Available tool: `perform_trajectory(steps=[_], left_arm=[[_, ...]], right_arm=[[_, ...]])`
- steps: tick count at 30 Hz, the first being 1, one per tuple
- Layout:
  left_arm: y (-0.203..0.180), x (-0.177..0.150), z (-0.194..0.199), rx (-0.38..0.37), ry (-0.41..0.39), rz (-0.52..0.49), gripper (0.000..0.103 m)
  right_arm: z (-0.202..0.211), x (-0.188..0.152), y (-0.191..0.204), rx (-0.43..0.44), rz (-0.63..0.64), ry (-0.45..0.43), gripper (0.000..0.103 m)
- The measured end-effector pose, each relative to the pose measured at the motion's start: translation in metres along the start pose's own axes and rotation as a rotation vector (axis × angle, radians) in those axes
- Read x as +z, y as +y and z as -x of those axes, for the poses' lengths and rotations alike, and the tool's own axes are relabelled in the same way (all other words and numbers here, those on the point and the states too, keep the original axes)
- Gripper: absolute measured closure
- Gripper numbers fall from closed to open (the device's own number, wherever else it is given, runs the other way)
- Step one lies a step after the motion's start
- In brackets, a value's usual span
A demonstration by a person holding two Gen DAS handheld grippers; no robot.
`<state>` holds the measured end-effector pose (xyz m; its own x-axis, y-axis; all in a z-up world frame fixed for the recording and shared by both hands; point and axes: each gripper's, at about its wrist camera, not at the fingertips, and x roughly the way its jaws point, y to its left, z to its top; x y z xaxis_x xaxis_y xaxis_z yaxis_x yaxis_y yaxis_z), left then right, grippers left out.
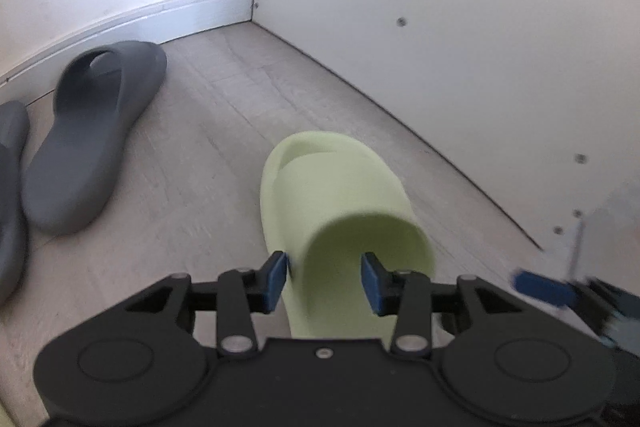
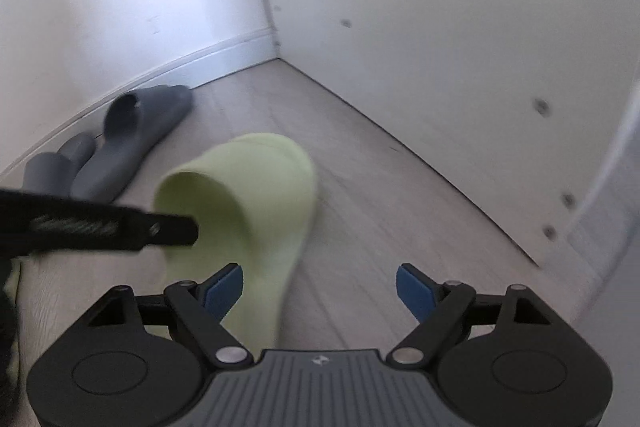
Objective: Organize scattered shoes
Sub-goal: 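Carry the second pale green slide with the left gripper toward the first slide, then lower the pale green slide beside its pair with the left gripper and release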
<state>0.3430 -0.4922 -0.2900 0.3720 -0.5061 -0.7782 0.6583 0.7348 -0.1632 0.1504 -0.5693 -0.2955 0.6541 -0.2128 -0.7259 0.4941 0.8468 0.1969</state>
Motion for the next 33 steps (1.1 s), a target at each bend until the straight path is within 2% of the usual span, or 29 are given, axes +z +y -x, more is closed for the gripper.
perform_trajectory(steps=[2, 3, 7, 12, 15, 19, 24, 26, 28, 31, 33], left_arm=[[0.003, 0.001, -0.003, 0.019, -0.009, 0.037, 0.073], [0.006, 0.001, -0.004, 0.037, -0.02, 0.069, 0.086], [0.021, -0.007, 0.006, 0.03, -0.024, 0.1, 0.089], [0.049, -0.033, 0.036, 0.056, -0.001, 0.148, 0.089], [0.078, -0.057, 0.064, 0.111, 0.015, 0.184, 0.089], [0.109, -0.081, 0.094, 0.169, 0.028, 0.185, 0.09], [0.14, -0.106, 0.126, 0.201, 0.041, 0.197, 0.09], [0.145, -0.113, 0.142, 0.18, 0.028, 0.202, 0.089], [0.146, -0.118, 0.158, 0.149, 0.008, 0.215, 0.081], [0.144, -0.129, 0.196, 0.084, -0.059, 0.233, 0.07], [0.141, -0.135, 0.216, 0.089, -0.088, 0.215, 0.068]], right_arm=[[-0.002, 0.0, -0.004, -0.005, -0.007, 0.005, 0.018], [-0.002, -0.001, -0.006, -0.008, -0.008, 0.007, 0.018], [-0.006, -0.001, -0.012, -0.012, -0.02, 0.016, 0.018], [-0.004, -0.001, -0.002, 0.021, -0.013, 0.022, 0.018], [0.002, -0.007, 0.012, 0.047, 0.025, 0.031, 0.018], [0.014, -0.016, 0.036, 0.106, 0.062, 0.046, 0.018], [0.041, -0.032, 0.074, 0.177, 0.106, 0.057, 0.018], [0.054, -0.043, 0.088, 0.21, 0.118, 0.068, 0.018], [0.066, -0.055, 0.102, 0.24, 0.155, 0.086, 0.018], [0.087, -0.08, 0.133, 0.279, 0.296, 0.105, 0.018], [0.1, -0.099, 0.155, 0.28, 0.446, 0.103, 0.019]])
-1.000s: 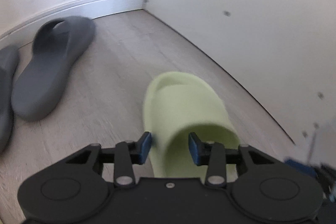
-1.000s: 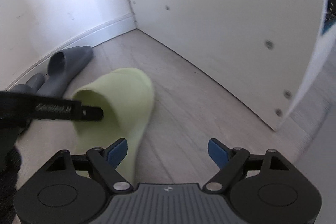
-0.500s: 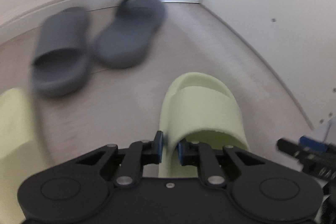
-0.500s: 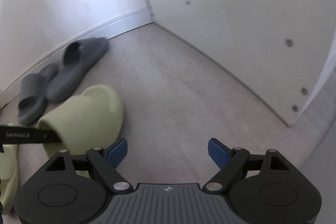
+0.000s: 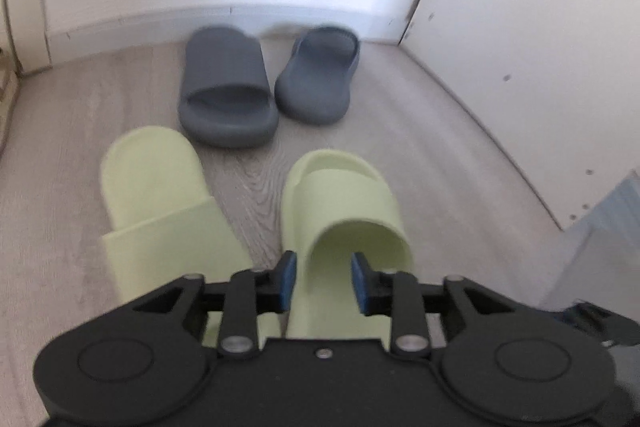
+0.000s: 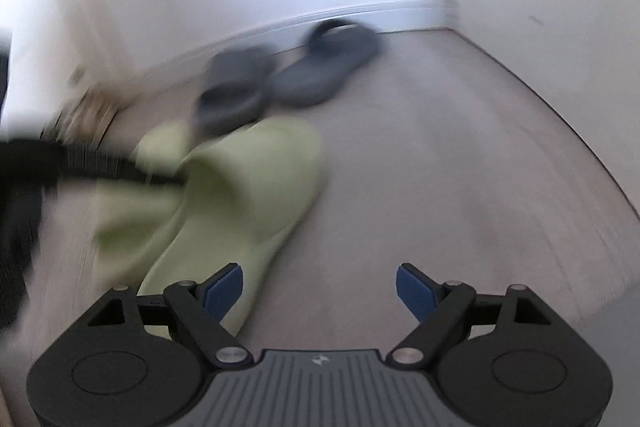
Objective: Organize scattered shoes
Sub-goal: 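Lower the pale green slide beside its pair with the left gripper and release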
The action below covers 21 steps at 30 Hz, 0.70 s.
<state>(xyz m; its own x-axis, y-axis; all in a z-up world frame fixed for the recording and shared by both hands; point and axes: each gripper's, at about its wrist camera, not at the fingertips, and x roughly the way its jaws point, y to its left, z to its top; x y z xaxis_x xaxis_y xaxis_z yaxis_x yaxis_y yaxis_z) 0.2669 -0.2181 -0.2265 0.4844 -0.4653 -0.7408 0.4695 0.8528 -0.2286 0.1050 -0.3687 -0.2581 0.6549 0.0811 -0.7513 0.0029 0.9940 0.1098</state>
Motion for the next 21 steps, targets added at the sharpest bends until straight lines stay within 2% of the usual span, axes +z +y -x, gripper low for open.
perform_trajectory(steps=[2, 4, 7, 9, 12, 15, 19, 20, 21], left_arm=[[0.004, -0.01, 0.023, 0.023, -0.021, -0.016, 0.068], [0.014, -0.023, 0.041, 0.033, -0.02, 0.003, 0.066], [0.034, -0.04, 0.057, 0.062, 0.001, 0.052, 0.066], [0.043, -0.045, 0.056, 0.081, 0.017, 0.074, 0.066], [0.055, -0.049, 0.051, 0.093, 0.049, 0.141, 0.066], [0.056, -0.039, 0.042, 0.072, 0.044, 0.167, 0.066], [0.04, -0.018, 0.031, 0.079, -0.003, 0.122, 0.066], [0.036, -0.014, 0.03, 0.084, -0.013, 0.107, 0.066], [0.036, -0.016, 0.031, 0.085, -0.016, 0.102, 0.065]], right_arm=[[0.002, -0.006, 0.023, -0.02, 0.148, 0.01, 0.025], [0.0, -0.012, 0.042, -0.027, 0.27, 0.035, 0.038], [-0.006, -0.015, 0.054, 0.002, 0.342, 0.072, 0.048], [-0.011, -0.012, 0.054, 0.022, 0.347, 0.076, 0.05], [-0.017, -0.008, 0.056, 0.061, 0.361, 0.076, 0.05], [-0.024, -0.003, 0.066, 0.109, 0.367, 0.071, 0.05], [-0.024, 0.007, 0.072, 0.211, 0.456, 0.02, 0.049], [-0.021, 0.011, 0.07, 0.225, 0.498, -0.006, 0.048], [-0.018, 0.014, 0.066, 0.237, 0.547, -0.037, 0.038]])
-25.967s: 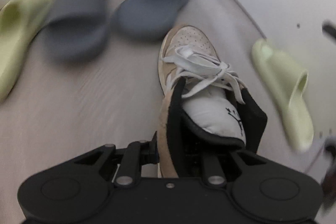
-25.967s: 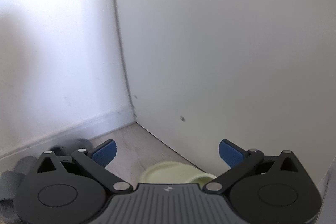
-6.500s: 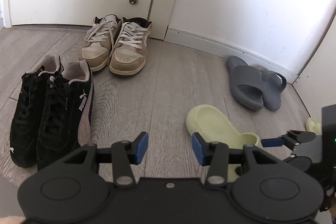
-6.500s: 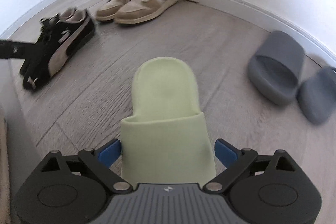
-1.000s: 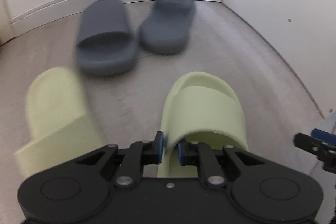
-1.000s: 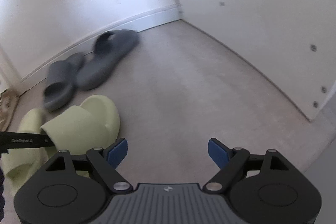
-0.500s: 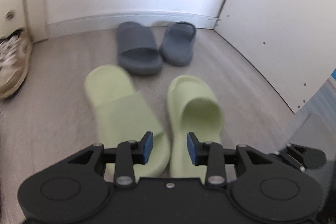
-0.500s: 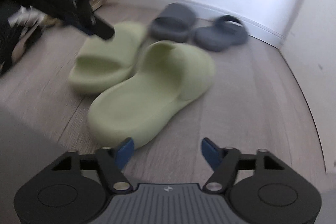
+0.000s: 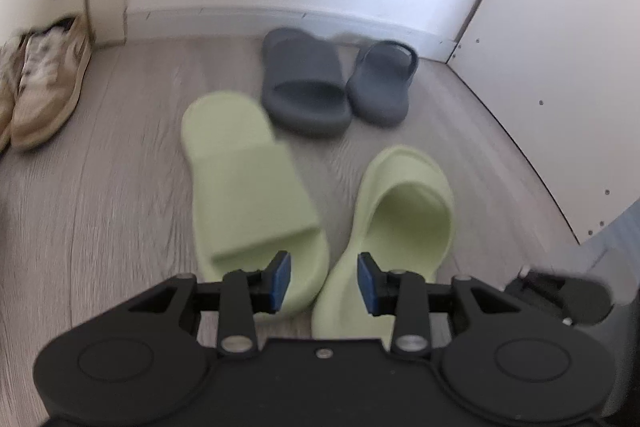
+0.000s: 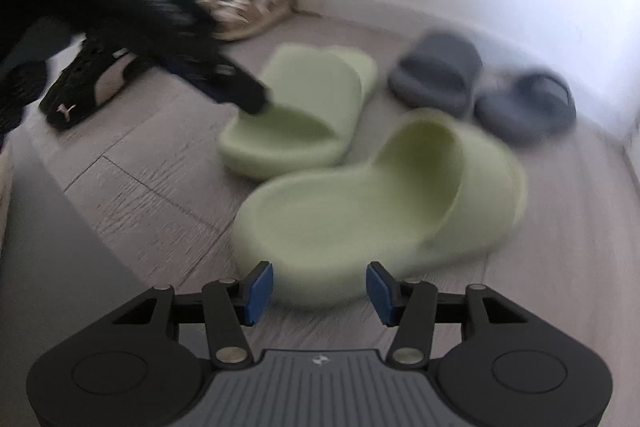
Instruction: Organize scattered shoes
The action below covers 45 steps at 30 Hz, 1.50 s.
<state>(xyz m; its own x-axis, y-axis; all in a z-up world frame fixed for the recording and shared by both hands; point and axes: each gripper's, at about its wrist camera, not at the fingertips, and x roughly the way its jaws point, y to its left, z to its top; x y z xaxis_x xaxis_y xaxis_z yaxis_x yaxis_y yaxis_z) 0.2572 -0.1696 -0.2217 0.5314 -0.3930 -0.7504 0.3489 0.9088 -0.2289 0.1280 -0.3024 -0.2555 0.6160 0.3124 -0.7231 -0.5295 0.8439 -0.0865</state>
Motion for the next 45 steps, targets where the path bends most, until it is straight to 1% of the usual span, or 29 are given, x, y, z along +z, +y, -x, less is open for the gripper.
perform_trajectory(steps=[1, 2, 3, 4, 6, 8, 9, 11, 13, 14, 15, 17, 20, 24, 29, 33, 37, 41, 45], left_arm=[[-0.004, 0.003, -0.001, 0.003, -0.009, -0.017, 0.065], [-0.004, 0.004, -0.002, -0.001, -0.01, -0.021, 0.064], [-0.004, 0.005, -0.003, -0.011, -0.008, -0.023, 0.064], [-0.003, 0.006, -0.005, -0.022, -0.003, -0.013, 0.063], [0.001, 0.005, -0.009, -0.041, 0.009, 0.01, 0.063], [0.008, 0.006, -0.015, -0.061, 0.032, 0.051, 0.063], [0.01, 0.006, -0.017, -0.062, 0.036, 0.06, 0.063], [0.015, 0.008, -0.02, -0.062, 0.046, 0.082, 0.063], [0.017, 0.009, -0.018, -0.065, 0.046, 0.084, 0.063], [0.017, 0.009, -0.016, -0.064, 0.047, 0.08, 0.063], [0.016, 0.009, -0.014, -0.065, 0.049, 0.075, 0.062], [0.016, 0.008, -0.011, -0.074, 0.061, 0.066, 0.062], [0.015, 0.005, -0.007, -0.09, 0.083, 0.054, 0.062], [0.016, 0.002, -0.009, -0.105, 0.108, 0.054, 0.061], [0.017, 0.0, -0.012, -0.113, 0.122, 0.063, 0.061], [0.02, -0.001, -0.008, -0.11, 0.12, 0.072, 0.061], [0.022, 0.0, -0.004, -0.11, 0.113, 0.089, 0.061], [0.023, 0.001, 0.001, -0.12, 0.109, 0.103, 0.061], [0.013, 0.0, 0.007, -0.117, 0.098, 0.079, 0.061]], right_arm=[[0.006, 0.002, -0.009, 0.01, 0.093, -0.039, 0.02], [0.009, 0.004, -0.02, 0.021, 0.201, -0.074, 0.014], [0.01, 0.007, -0.031, 0.038, 0.305, -0.088, 0.01], [0.009, 0.01, -0.041, 0.059, 0.41, -0.093, 0.01], [0.002, 0.019, -0.063, 0.117, 0.596, -0.055, 0.009], [-0.012, 0.031, -0.081, 0.216, 0.78, 0.008, 0.009], [-0.017, 0.035, -0.083, 0.243, 0.837, 0.033, 0.009], [-0.031, 0.047, -0.084, 0.31, 1.029, 0.094, 0.009], [-0.044, 0.054, -0.082, 0.356, 1.195, 0.13, 0.009], [-0.05, 0.058, -0.082, 0.375, 1.263, 0.145, 0.009], [-0.055, 0.062, -0.082, 0.388, 1.304, 0.152, 0.007], [-0.067, 0.072, -0.084, 0.461, 1.388, 0.177, 0.004], [-0.08, 0.077, -0.079, 0.559, 1.446, 0.227, 0.003], [-0.094, 0.075, -0.073, 0.637, 1.49, 0.268, 0.0], [-0.105, 0.077, -0.07, 0.685, 1.488, 0.292, 0.0], [-0.107, 0.079, -0.07, 0.693, 1.471, 0.296, 0.001], [-0.105, 0.08, -0.071, 0.664, 1.38, 0.314, 0.001], [-0.096, 0.076, -0.072, 0.619, 1.212, 0.34, 0.001], [-0.08, 0.069, -0.069, 0.562, 1.034, 0.354, 0.002]])
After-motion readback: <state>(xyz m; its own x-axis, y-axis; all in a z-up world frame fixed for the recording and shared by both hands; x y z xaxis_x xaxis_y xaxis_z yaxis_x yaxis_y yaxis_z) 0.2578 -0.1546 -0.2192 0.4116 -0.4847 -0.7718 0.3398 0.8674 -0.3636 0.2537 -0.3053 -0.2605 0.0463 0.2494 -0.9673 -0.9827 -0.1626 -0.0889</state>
